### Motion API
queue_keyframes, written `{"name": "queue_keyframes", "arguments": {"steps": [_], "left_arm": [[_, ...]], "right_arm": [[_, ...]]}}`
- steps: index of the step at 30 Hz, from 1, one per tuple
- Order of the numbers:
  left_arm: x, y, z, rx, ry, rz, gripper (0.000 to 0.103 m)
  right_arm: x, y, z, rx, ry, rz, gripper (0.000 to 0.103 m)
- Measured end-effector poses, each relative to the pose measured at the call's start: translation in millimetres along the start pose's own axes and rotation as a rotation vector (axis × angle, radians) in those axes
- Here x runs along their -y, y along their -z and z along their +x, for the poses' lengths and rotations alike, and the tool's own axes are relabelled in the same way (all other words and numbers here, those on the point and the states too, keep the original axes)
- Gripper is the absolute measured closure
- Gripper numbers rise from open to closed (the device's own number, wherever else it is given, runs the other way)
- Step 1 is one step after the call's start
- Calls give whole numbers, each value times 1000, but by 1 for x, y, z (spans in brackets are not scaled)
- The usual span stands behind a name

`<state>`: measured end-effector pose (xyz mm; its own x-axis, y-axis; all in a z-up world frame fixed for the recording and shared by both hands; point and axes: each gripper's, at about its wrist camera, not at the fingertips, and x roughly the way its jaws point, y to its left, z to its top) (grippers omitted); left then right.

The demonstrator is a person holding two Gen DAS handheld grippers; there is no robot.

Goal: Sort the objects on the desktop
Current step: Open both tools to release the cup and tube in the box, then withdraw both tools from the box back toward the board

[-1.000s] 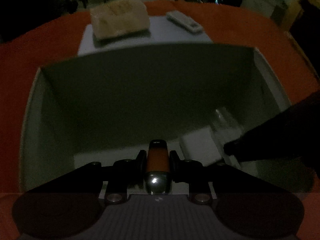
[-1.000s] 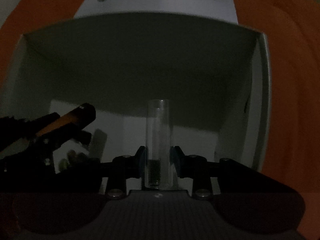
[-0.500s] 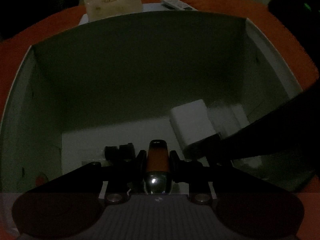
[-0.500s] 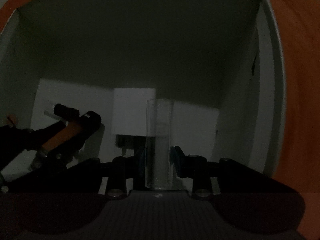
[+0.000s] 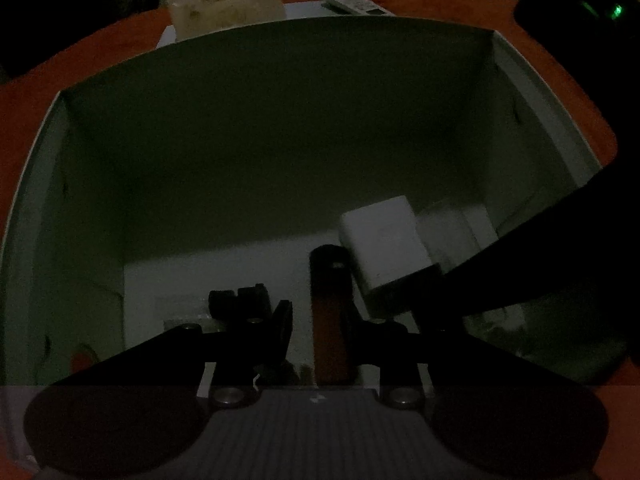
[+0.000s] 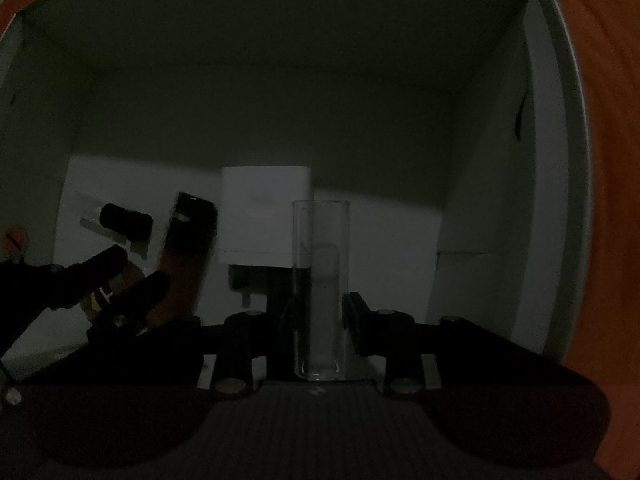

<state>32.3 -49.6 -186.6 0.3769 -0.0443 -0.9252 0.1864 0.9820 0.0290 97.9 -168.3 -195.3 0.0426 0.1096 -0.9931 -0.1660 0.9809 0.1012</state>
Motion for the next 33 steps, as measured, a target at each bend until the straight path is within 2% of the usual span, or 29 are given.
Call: {"name": "queue_keyframes", "arguments": {"steps": [5, 7, 9, 17, 25, 28, 33], "left_arm": [[-4, -2, -2, -15, 7, -22, 75], [-6, -2, -6, -19, 16, -36, 72], [-9, -5, -12, -22, 27, -48, 65], [-30, -31, -40, 28, 91, -128, 60], [-53, -83, -61, 128, 99, -211, 57], [-56, -107, -68, 169, 88, -199, 57], [-60, -143, -68, 207, 49, -175, 57]], "right_arm": [[0, 1, -4, -4, 10, -4, 69], [0, 1, -7, -4, 7, 4, 66], [0, 2, -13, 3, 3, 6, 61], [6, -4, -63, 112, -35, 45, 55], [22, -24, -108, 200, -91, 102, 52], [33, -38, -130, 252, -105, 123, 46], [55, -71, -144, 330, -119, 171, 45]]}}
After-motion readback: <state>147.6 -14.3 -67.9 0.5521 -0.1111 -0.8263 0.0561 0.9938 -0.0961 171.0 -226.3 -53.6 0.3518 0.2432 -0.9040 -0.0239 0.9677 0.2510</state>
